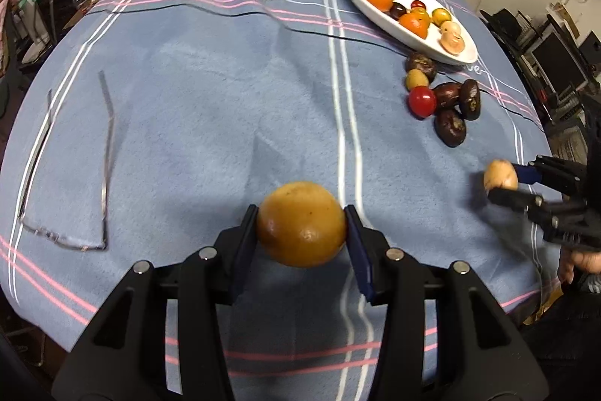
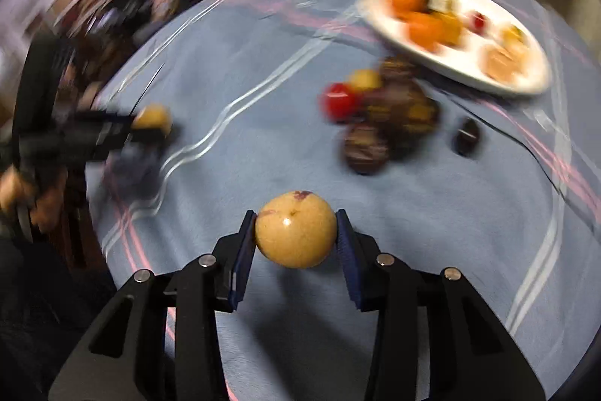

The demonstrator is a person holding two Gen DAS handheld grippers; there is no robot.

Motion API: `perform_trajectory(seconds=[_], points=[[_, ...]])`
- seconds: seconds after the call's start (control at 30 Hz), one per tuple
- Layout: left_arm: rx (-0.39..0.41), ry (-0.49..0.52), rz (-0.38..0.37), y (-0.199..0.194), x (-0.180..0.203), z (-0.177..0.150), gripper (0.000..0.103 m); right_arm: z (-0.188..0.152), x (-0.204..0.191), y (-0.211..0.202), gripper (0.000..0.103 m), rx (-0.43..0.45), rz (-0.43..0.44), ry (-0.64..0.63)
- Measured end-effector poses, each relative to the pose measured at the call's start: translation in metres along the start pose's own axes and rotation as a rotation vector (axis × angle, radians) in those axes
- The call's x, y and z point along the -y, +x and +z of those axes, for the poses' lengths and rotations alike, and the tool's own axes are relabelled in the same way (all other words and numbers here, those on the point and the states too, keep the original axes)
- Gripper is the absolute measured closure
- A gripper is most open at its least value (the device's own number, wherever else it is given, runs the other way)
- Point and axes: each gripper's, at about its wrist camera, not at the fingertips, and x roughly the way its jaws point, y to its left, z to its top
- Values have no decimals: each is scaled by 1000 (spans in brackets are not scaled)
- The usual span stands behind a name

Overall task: Organize fruits
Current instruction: 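Carry both fruits onto the white plate and open both tools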

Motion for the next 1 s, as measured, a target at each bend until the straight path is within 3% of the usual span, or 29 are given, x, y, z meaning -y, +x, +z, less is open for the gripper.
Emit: perform_trajectory(seconds=[0.33,0.6,0.83,1.0], points=[[-14,190,-72,25,57,36,57,-33,36,-34,61,78,-94,141],[-22,264,-106,40,84,62,57,-39,73,-59,61,145,-126,263],[-26,277,-130,50,99,94,57,-15,88,-53,61,148,-107,275],[-2,324,-166,58,129,132,57,23,106,-59,61,179,-113,250]])
